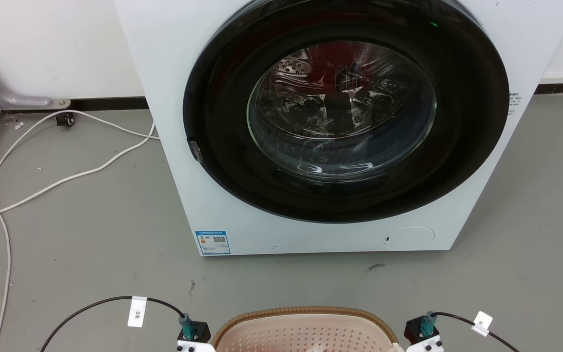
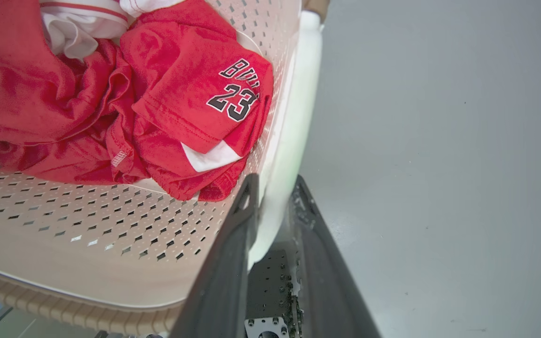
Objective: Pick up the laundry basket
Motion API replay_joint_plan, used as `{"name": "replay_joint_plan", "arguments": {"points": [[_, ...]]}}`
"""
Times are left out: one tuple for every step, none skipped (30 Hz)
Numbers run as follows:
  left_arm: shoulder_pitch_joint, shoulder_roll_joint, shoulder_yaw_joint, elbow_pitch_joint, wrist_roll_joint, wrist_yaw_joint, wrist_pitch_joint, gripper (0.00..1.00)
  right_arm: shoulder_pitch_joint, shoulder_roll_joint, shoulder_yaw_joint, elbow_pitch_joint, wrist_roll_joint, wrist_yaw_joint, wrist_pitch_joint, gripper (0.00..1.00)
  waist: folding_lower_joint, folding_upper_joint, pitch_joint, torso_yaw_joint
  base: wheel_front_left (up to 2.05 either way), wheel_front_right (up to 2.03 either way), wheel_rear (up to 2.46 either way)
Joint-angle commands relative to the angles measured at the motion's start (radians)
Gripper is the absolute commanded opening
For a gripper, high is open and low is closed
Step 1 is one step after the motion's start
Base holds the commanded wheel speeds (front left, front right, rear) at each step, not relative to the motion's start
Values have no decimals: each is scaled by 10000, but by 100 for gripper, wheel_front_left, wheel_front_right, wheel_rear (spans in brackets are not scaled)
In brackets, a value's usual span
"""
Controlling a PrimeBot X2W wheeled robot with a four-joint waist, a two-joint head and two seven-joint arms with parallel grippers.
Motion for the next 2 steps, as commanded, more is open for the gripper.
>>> {"name": "replay_joint_plan", "arguments": {"points": [[-123, -74, -58, -38, -10, -71, -21, 0, -60, 142, 58, -63, 12, 60, -59, 0, 0, -1, -7, 7, 0, 0, 0], [-124, -80, -68, -33, -23, -71, -20, 0, -53, 142, 61, -63, 25, 60, -79, 0, 0, -1, -10, 8, 0, 0, 0]]}}
